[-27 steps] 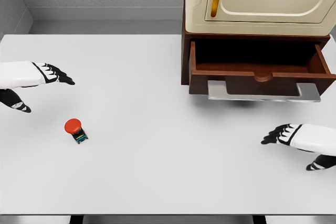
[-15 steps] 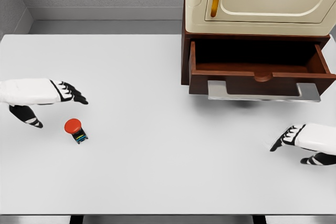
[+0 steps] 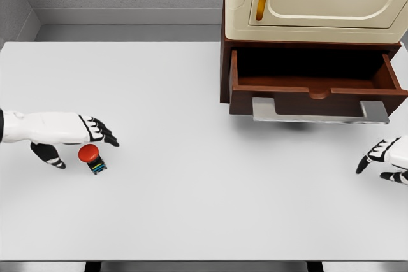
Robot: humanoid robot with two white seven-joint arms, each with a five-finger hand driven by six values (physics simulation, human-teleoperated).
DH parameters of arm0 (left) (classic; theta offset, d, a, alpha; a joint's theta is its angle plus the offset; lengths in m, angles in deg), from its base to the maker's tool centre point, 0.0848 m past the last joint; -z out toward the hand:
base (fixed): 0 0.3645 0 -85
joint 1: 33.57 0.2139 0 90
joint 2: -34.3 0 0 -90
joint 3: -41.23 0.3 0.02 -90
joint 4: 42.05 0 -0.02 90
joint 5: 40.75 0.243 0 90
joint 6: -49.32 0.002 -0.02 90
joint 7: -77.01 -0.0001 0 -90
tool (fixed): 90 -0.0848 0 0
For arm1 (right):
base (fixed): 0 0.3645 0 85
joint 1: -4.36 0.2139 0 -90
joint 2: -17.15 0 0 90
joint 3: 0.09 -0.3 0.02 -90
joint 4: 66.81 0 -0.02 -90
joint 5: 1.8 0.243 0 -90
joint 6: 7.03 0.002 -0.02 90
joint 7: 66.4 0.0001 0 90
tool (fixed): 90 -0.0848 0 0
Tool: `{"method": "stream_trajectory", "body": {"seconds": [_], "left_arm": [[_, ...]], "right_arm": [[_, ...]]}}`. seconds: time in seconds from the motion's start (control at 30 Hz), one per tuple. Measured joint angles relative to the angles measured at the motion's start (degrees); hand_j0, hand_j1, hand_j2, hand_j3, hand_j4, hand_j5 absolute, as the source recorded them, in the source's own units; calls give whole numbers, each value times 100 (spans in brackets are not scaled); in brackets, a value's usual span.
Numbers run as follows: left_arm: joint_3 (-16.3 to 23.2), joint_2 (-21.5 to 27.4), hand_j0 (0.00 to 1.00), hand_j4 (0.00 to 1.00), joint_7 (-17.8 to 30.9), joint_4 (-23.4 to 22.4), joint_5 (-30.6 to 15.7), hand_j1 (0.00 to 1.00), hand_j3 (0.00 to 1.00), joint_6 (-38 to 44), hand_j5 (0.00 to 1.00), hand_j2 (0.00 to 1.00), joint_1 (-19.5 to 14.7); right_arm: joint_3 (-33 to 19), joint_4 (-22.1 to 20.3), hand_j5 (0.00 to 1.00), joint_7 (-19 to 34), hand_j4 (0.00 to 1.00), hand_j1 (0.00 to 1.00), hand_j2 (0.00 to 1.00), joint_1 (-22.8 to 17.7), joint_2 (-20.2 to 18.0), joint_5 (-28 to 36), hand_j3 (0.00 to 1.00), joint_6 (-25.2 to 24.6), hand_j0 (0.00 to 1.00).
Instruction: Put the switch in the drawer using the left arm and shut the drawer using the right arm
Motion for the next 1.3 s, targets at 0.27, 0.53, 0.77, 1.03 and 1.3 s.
{"method": "stream_trajectory", "body": {"seconds": [0.27,0.53,0.77,1.03,1.3], "left_arm": [[53,-9,84,84,0,9,102,84,84,0,84,84,9],[93,-28,78,78,0,30,148,78,78,0,78,78,9],[100,-38,64,64,0,50,150,64,64,0,64,64,9],[111,-71,54,54,-1,62,148,54,54,2,54,54,9],[117,-74,47,47,-1,67,141,47,47,4,47,47,0]], "right_arm": [[-516,0,59,-1,59,59,59,-299,177,150,59,-4,59],[-574,0,59,-1,59,59,59,-325,184,268,59,-4,59],[-558,0,59,-1,59,59,59,-448,191,280,59,-3,59],[-564,0,59,-1,59,59,59,-580,169,341,59,-4,59],[-656,0,59,-1,59,59,59,-695,165,351,59,-3,59]]}}
